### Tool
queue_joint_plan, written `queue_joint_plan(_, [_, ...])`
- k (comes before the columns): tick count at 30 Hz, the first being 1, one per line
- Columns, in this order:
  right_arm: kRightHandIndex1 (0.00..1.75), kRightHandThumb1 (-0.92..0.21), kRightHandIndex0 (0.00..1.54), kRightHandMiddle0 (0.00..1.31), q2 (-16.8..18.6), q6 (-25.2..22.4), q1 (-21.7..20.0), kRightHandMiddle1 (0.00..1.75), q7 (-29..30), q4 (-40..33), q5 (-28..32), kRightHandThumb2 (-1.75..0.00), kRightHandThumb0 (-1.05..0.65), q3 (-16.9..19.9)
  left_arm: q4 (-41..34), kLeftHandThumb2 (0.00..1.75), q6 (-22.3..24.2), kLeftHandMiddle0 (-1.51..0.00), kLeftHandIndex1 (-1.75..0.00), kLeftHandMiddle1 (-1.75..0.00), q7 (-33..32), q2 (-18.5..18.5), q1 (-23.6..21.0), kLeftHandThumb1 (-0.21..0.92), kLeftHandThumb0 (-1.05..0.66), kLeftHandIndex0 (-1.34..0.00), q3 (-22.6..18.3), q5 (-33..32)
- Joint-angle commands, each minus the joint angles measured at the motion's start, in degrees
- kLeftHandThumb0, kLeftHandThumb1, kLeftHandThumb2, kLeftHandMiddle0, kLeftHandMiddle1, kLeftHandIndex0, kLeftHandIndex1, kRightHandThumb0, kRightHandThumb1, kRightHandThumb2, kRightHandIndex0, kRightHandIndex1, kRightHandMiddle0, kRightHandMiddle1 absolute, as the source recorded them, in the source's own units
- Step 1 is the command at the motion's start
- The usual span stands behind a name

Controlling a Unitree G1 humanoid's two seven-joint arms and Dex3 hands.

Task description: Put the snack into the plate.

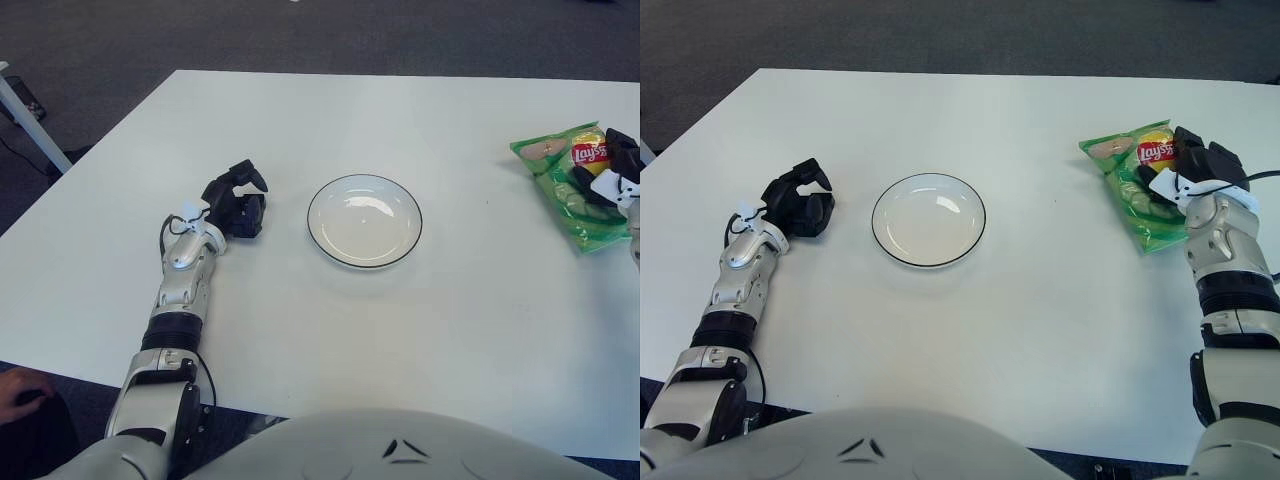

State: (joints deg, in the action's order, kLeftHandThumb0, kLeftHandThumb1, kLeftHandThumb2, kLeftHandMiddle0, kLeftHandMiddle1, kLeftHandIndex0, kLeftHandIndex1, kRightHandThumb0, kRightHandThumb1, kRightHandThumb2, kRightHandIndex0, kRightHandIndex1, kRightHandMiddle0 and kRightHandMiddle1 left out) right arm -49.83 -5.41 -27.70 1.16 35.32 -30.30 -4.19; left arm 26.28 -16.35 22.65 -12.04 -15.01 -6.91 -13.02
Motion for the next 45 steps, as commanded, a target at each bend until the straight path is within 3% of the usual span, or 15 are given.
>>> queue_joint_plan(1, [0.00,-0.92,0.00,0.02,0.48,0.18,0.89,0.01,-0.36,-1.65,0.70,-1.08,-1.05,0.53,3.00,1.38,2.17,-1.34,-1.75,-1.75,-0.85,2.16,5.98,0.27,-0.50,-0.66,0.71,0.84])
queue_joint_plan(45, [0.00,-0.92,0.00,0.00,1.96,0.95,0.58,0.29,1.53,-5.93,-0.74,-0.98,-1.05,-0.09,1.63,1.40,2.43,-1.34,-1.75,-1.75,-1.37,2.38,6.57,0.25,-0.51,-0.67,1.04,1.11])
